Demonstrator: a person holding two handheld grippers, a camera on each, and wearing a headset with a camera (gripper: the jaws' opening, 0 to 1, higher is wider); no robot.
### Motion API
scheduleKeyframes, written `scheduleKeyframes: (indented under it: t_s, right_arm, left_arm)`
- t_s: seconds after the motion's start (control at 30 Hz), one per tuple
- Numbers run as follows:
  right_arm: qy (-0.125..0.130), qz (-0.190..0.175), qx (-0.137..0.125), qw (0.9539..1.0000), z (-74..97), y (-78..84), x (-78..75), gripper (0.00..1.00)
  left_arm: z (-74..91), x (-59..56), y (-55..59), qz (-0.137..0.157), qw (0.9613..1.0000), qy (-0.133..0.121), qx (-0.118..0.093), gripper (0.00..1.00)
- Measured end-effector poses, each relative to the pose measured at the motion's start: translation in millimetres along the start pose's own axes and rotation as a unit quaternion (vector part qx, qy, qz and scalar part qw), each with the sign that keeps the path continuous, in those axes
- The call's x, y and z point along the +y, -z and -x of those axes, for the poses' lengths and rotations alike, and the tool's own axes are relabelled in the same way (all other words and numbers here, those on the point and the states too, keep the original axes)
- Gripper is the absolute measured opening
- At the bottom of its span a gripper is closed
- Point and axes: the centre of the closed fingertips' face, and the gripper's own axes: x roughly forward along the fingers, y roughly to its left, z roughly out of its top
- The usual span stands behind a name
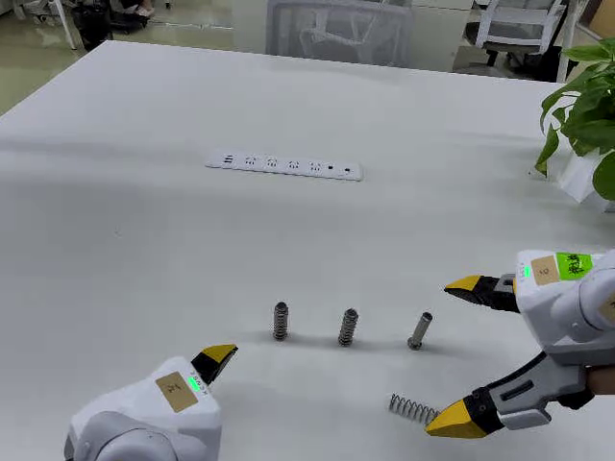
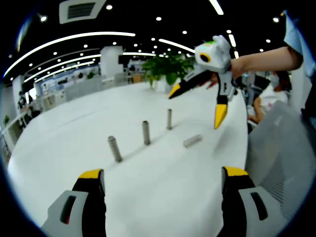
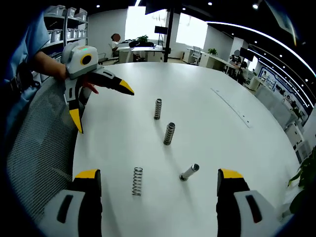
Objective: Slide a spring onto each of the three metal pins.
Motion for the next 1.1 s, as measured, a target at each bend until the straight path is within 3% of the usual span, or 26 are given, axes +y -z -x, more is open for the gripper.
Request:
scheduleKeyframes:
  t_s: [0.37,0.73,1.1]
  right_arm:
    - [0.04,-0.06,-0.033,0.9969,19.5,14.3,13.3,0.99]
    - [0.078,-0.11,-0.053,0.9895,41.0,39.0,27.6,0.99]
    - [0.094,-0.141,-0.062,0.9836,48.8,48.4,37.4,0.98]
  left_arm:
    - [-2.1,-3.8,1.7,-0.006,0.9999,0.008,0.004,1.0]
    - [-4.3,-12.1,4.1,-0.015,0.9996,0.022,0.01,1.0]
    - [-6.9,-20.3,8.0,-0.02,0.9989,0.039,0.018,1.0]
